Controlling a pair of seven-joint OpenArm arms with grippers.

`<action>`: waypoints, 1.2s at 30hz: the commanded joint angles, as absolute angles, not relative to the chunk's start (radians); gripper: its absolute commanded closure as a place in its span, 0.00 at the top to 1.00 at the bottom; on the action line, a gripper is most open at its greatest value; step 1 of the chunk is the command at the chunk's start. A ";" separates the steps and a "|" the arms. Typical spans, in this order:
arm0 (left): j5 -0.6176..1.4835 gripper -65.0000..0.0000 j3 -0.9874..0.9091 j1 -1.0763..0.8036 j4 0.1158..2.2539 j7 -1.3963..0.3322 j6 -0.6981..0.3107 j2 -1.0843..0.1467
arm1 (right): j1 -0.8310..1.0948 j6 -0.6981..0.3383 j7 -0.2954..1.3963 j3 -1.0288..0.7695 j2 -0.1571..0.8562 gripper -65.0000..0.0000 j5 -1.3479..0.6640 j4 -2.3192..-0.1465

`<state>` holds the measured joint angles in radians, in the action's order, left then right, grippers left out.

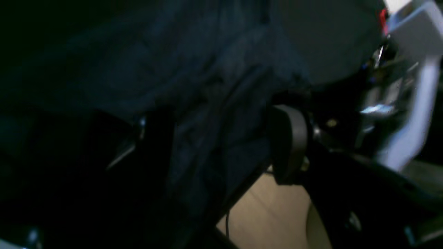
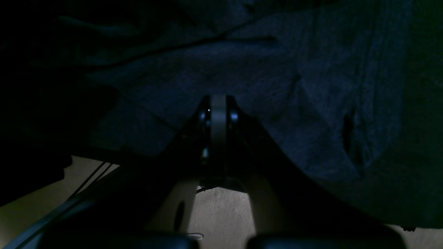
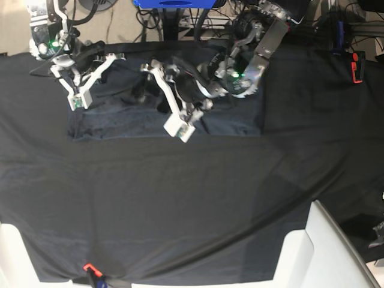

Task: Fold the T-shirt properly
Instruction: 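Release and reposition the left gripper on the folded side panel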

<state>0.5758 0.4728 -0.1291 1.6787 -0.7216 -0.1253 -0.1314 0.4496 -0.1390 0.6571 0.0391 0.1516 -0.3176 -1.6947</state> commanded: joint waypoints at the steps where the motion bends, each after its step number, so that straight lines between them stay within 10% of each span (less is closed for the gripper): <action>1: 0.588 0.54 0.446 -0.133 1.725 -0.702 -0.090 -0.145 | 0.449 -0.142 0.645 0.036 0.159 0.00 -0.323 -1.709; 5: 0.590 0.00 0.380 -0.156 1.785 -0.702 0.116 -0.194 | 0.447 -0.142 0.644 0.036 0.159 0.00 -0.323 -1.681; 36: 0.590 0.00 0.352 -0.071 1.498 -0.702 0.163 -0.259 | 0.433 -0.142 0.642 0.036 0.159 0.00 -0.325 -1.672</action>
<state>0.5812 0.3534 -0.0795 1.4830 -0.7139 0.1692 -0.2577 0.4335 -0.1390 0.6548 0.0391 0.1516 -0.3149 -1.6543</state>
